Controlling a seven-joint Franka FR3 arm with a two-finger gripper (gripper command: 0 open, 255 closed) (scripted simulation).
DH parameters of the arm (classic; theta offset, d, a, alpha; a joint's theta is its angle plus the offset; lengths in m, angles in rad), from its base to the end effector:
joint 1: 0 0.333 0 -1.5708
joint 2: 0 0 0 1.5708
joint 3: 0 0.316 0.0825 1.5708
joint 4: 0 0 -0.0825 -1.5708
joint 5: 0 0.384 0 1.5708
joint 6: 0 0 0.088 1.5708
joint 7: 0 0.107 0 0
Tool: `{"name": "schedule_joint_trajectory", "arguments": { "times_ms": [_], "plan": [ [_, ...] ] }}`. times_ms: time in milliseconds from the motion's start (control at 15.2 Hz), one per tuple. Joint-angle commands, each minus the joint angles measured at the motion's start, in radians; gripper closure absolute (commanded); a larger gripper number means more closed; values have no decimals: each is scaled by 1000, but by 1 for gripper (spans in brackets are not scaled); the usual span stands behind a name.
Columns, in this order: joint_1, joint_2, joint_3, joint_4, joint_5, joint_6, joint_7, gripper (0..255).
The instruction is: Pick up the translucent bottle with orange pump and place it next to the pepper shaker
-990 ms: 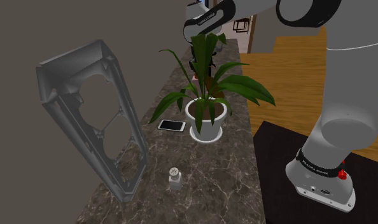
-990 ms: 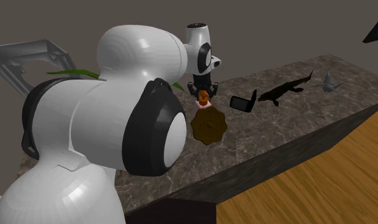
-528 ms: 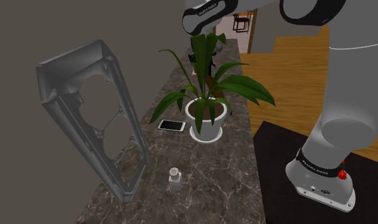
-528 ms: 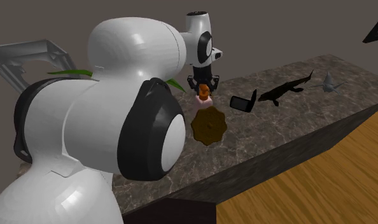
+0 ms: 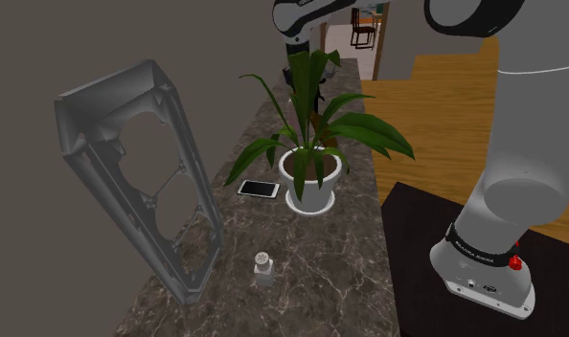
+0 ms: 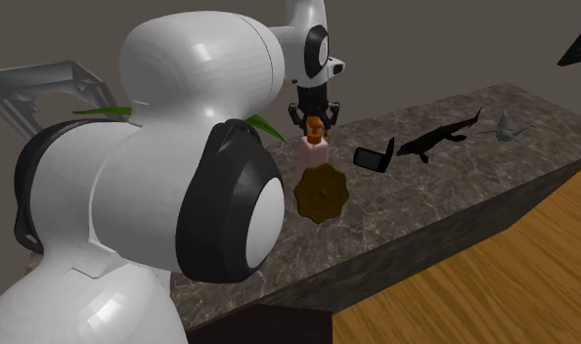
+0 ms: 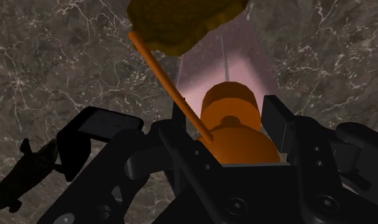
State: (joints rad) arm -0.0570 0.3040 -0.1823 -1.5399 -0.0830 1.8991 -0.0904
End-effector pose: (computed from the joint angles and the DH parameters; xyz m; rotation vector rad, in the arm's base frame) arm 0.6415 -0.1486 0.4872 2.9948 -0.1718 0.0557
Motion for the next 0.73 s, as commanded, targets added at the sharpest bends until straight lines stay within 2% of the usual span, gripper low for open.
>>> {"name": "schedule_joint_trajectory", "arguments": {
  "times_ms": [0, 660],
  "plan": [
    [0, -3, 0, 23, 0, -26, -2, 255],
    [-3, 5, -1, 167, 5, -162, -17, 255]
  ]
}}
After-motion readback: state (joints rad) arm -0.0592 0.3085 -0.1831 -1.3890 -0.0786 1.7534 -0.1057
